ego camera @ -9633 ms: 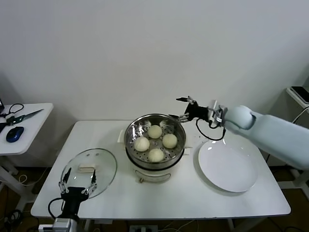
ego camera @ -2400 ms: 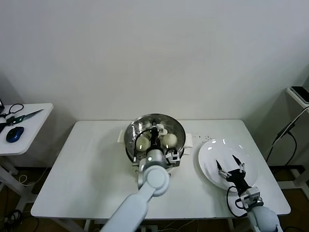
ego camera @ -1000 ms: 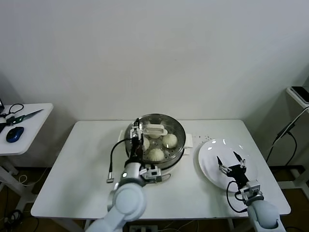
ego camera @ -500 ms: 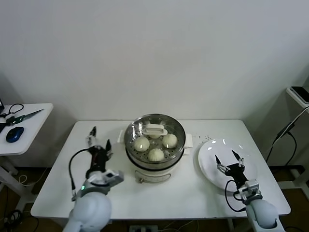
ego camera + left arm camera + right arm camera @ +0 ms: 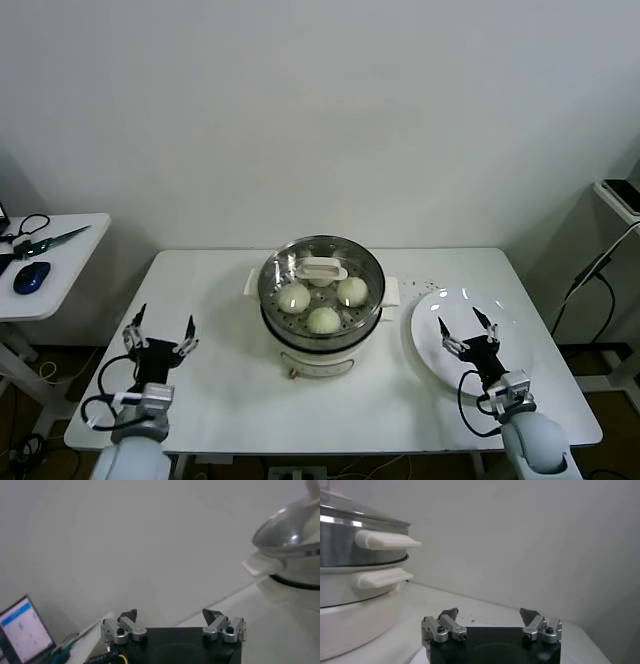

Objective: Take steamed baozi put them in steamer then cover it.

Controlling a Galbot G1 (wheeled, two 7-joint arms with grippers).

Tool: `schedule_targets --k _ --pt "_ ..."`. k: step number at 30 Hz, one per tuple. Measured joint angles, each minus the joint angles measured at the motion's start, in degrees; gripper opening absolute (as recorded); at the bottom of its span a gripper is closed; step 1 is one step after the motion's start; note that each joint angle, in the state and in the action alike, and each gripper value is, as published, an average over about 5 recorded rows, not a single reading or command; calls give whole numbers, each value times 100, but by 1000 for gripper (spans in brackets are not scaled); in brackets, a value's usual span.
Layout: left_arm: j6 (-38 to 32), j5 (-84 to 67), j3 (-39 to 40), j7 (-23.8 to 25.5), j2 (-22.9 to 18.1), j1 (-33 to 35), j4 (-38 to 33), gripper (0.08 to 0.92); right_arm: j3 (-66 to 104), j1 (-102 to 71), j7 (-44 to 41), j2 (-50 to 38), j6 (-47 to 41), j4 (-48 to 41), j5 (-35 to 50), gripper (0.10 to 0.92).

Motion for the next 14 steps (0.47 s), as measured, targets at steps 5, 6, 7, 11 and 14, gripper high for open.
schedule_targets --k 5,6,7,11,14 --pt "-577 -568 -280 -66 -125 109 223 823 -4 -16 1 -24 39 28 23 823" --pt "-664 -654 -315 -71 -141 127 249 823 -6 -11 2 -27 44 33 24 823" --pt "-746 -734 -346 -74 -158 148 273 823 -7 -5 2 -30 46 39 25 823" --pt "-1019 -992 -440 -59 -224 234 346 823 -7 -2 4 -33 47 73 24 823" --pt "-1123 -1093 -478 -44 -255 272 374 823 -7 -16 5 -32 49 91 24 823"
